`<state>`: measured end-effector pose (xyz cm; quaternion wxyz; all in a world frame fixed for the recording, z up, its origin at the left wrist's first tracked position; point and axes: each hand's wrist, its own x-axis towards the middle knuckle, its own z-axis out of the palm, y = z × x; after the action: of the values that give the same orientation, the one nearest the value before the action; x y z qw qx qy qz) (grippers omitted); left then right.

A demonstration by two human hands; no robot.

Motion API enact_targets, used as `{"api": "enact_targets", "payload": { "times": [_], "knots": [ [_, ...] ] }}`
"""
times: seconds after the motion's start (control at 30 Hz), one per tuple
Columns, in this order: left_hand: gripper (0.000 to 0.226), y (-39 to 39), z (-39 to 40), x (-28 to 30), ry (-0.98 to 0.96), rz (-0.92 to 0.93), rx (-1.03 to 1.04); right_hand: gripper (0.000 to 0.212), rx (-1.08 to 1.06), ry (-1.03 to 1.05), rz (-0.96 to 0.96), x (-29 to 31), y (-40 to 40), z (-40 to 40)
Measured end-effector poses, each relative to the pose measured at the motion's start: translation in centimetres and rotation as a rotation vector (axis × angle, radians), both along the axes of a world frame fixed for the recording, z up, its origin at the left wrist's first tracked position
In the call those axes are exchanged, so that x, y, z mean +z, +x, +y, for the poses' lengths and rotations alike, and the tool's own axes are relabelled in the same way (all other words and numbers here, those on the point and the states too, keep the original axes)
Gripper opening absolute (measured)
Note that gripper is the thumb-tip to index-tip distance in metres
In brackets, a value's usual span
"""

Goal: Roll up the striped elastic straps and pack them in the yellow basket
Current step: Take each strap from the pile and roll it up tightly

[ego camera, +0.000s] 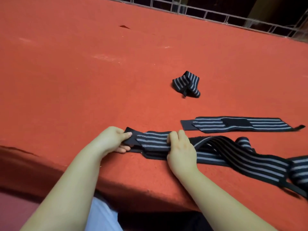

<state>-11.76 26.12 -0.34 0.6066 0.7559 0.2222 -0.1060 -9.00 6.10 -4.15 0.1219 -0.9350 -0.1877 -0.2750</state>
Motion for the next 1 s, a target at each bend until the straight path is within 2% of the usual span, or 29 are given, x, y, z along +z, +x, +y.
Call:
{"api": "enact_targets", "payload": {
  "times": [0.1, 0.2, 0.43, 1.0],
  "knots": [
    [0.022, 0.0, 0.8, -0.1, -0.019, 0.019, 0.014, 0.027, 0.006, 0.064, 0.044, -0.8, -0.2, -0.2],
    [0.02, 0.0, 1.3, -0.5, 0.053, 0.011, 0.08, 0.044, 0.008, 0.126, 0.1, -1.3, -0.2, -0.5],
    [0.013, -0.1, 1.7, -0.7, -0.007, 0.036, 0.11, 0.039, 0.006, 0.153, 0.143, -1.4, -0.4, -0.6],
    [0.024, -0.2, 1.4, -1.2, 0.132, 0.032, 0.186, 0.039, 0.079, 0.164, 0.13, -1.6, -0.4, -0.9]
  ]
}}
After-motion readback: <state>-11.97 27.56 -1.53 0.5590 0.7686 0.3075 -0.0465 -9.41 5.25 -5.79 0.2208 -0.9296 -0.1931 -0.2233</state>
